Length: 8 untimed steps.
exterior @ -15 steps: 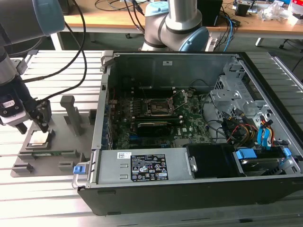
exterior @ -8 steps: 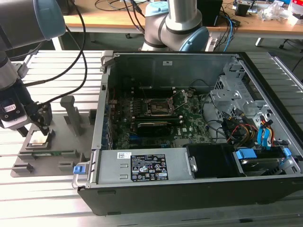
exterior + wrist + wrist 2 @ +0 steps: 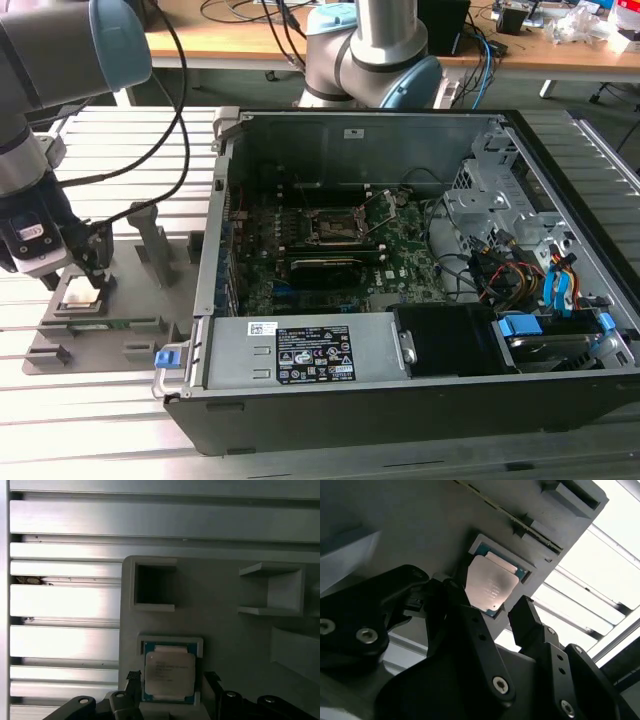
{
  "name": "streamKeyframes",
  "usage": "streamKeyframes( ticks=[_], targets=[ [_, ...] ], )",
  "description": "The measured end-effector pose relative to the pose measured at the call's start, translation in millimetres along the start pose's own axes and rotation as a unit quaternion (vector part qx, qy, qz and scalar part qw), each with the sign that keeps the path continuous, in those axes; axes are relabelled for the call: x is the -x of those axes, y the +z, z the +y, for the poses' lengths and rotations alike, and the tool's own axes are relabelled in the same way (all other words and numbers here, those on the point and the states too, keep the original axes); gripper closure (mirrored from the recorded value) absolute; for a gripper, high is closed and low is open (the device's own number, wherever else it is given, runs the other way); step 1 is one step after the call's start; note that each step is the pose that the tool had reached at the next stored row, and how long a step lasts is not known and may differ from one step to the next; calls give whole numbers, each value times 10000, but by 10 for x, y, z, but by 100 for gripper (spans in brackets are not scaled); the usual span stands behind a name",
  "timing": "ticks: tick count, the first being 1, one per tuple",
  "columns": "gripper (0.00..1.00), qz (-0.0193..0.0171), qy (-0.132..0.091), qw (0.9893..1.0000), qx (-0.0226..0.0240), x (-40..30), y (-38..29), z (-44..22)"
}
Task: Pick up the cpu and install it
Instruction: 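Pick up the cpu and move it towards the insertion slot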
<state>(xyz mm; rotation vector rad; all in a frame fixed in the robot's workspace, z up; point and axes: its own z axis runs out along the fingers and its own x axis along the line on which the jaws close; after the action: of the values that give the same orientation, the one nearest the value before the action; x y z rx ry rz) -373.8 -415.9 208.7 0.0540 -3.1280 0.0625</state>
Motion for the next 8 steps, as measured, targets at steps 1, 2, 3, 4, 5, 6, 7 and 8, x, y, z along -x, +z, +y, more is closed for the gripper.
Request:
streamKeyframes(
  ticks=[1,2,3,4,5,6,7,8],
  targets=[
    [40,0,0,10000,2,1,27,1],
    [40,0,-2,10000,33,3,34,0],
    [40,-3,-2,10000,87,3,45,2],
    [40,-5,-37,9999,104,3,59,-3],
    [40,-5,-65,9999,104,2,67,-5],
    [40,-5,-75,9999,104,2,77,-7],
    [40,-6,-76,9999,104,2,90,-7],
    [40,-5,-76,9999,104,2,94,-8]
  ],
)
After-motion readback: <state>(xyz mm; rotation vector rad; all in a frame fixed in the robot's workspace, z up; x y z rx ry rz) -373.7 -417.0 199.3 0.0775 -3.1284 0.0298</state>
